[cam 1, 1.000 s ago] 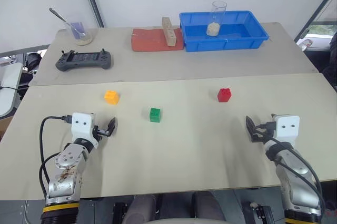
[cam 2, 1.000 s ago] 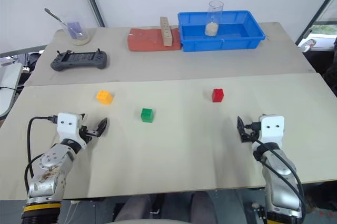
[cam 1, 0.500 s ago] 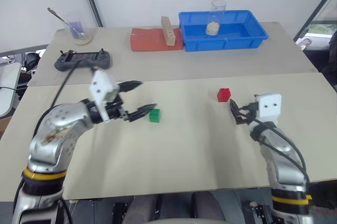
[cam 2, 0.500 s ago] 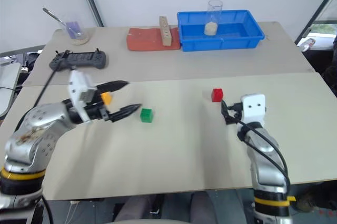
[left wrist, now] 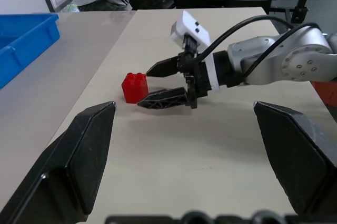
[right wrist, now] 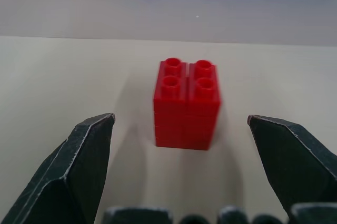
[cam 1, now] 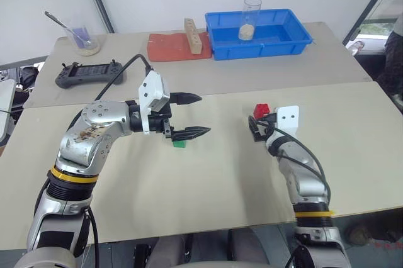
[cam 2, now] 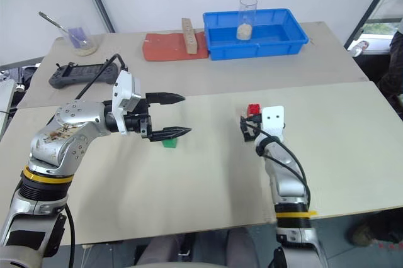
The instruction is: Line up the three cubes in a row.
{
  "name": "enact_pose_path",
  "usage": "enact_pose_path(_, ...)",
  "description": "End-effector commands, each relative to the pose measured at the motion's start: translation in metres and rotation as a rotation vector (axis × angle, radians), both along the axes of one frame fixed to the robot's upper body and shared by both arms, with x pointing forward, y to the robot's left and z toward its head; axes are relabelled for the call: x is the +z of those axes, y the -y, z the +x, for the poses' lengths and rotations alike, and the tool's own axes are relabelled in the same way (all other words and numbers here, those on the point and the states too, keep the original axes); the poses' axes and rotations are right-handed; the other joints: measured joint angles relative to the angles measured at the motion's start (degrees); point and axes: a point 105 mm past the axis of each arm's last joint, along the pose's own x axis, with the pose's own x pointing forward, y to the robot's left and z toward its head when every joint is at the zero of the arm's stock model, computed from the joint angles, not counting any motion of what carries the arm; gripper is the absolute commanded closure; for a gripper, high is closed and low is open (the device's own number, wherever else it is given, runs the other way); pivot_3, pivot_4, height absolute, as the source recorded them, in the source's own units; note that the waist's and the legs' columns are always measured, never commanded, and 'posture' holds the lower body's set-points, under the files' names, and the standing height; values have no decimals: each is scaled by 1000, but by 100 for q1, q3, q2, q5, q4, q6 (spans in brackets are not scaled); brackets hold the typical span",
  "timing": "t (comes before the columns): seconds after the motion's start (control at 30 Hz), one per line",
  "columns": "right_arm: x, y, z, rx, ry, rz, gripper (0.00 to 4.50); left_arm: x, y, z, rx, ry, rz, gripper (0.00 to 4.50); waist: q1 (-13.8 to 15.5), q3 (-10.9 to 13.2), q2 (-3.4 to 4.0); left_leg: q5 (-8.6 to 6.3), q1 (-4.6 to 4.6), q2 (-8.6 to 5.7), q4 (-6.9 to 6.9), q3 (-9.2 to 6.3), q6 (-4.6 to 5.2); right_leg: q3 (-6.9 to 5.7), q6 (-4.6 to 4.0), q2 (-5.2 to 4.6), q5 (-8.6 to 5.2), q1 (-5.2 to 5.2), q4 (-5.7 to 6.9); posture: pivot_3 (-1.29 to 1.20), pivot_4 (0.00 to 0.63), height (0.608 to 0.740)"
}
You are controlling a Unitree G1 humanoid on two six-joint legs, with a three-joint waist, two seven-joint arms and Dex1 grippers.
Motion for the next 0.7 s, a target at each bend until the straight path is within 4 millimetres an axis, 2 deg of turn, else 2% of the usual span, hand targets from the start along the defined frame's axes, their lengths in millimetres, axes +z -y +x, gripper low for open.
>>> enact_pose_path(0.03,16,-3,11,-6,70,-12,0,11,-1,-1,4,55,-11,33,9,0,0,0,0,0,0,0,0,0,0,0,0,0,0,0,150,740)
enact_pose_path(0.17,18,0,19,-26,83,-19,0,11,-3,0,18,59,-13,33,8,0,0,2,0,0,0,0,-3,0,0,0,0,-2,3,0,150,740)
enact_pose_path(0.2,18,0,19,-24,85,-19,529,11,-4,1,22,59,-13,0,9,0,0,2,0,0,0,0,-3,0,0,1,0,-3,4,0,150,740)
enact_pose_path(0.43,19,-1,19,-16,98,-15,2862,10,-7,3,36,63,-16,0,0,0,0,3,0,0,-1,0,-5,1,0,1,0,-5,13,0,150,740)
enact_pose_path(0.47,19,-2,17,-6,100,-19,3061,9,-7,3,33,60,-14,0,1,0,0,3,0,0,-1,0,-5,1,0,1,0,-5,14,0,150,740)
enact_pose_path(0.6,26,0,7,83,100,-40,3051,4,-5,-3,-1,48,-1,0,11,0,0,3,0,0,-1,0,-4,1,0,1,0,-6,15,0,150,740)
enact_pose_path(0.7,35,-2,-10,279,80,-44,3051,-4,-4,-13,-57,41,23,0,22,1,1,1,0,0,0,0,-2,1,0,1,0,-5,15,0,150,740)
